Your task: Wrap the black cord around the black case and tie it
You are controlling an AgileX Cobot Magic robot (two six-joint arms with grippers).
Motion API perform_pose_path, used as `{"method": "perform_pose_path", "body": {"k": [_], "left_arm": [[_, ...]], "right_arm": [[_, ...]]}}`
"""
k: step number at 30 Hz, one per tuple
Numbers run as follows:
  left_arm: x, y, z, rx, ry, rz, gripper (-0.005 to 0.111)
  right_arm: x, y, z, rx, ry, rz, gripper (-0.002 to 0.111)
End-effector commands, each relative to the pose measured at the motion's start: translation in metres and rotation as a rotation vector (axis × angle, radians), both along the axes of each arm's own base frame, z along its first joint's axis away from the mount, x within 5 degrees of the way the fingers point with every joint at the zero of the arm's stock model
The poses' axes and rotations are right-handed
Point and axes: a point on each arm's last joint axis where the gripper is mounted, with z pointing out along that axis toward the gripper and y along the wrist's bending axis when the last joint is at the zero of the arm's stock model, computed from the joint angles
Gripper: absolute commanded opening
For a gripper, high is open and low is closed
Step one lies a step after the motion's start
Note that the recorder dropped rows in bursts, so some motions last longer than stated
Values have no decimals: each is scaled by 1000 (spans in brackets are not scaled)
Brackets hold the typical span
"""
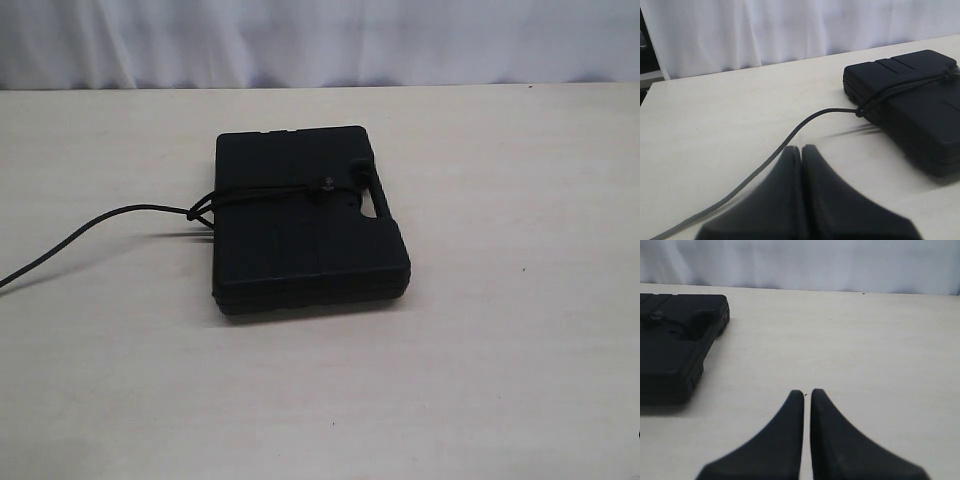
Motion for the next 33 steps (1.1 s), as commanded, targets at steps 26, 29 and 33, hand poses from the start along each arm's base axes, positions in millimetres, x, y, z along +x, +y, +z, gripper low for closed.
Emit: {"method": "perform_pose_path", "body": {"k": [26, 29, 33], "left_arm": [[0, 0, 1, -14, -15, 6, 0], [0, 0, 1, -13, -18, 6, 0], [0, 0, 1, -13, -18, 6, 0]], "right_arm": [[0, -4, 2, -129, -16, -15, 4], [0, -4, 2, -129, -16, -15, 4], [0, -4, 2, -129, -16, -15, 4]]}}
